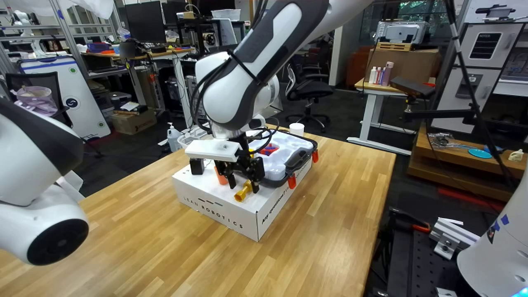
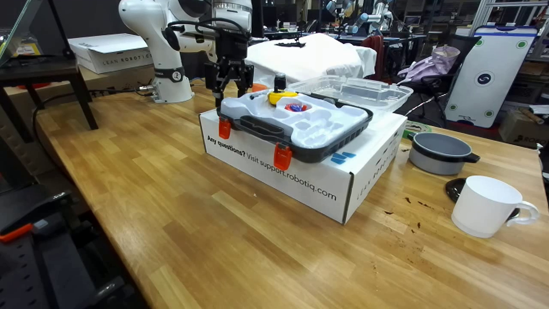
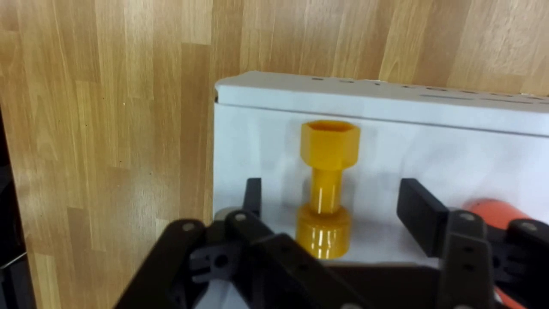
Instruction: Turn the yellow object clockwise
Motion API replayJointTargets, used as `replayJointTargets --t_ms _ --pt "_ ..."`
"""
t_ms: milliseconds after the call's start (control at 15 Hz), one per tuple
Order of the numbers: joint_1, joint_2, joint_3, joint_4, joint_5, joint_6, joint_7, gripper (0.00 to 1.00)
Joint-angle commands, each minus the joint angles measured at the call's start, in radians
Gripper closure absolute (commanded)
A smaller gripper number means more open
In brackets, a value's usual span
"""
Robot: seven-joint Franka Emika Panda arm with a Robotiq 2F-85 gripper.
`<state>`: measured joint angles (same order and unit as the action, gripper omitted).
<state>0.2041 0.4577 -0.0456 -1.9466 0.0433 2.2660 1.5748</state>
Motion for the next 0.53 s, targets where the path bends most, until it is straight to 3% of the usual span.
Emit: replayJointTargets --t_ms 0,467 --pt "-0.008 -0.041 0.021 -0.027 -0.007 -0.003 -0.026 0.0" --pt "-0.011 -0.195 0.048 -0.163 -0.004 0.029 -0.074 0.0"
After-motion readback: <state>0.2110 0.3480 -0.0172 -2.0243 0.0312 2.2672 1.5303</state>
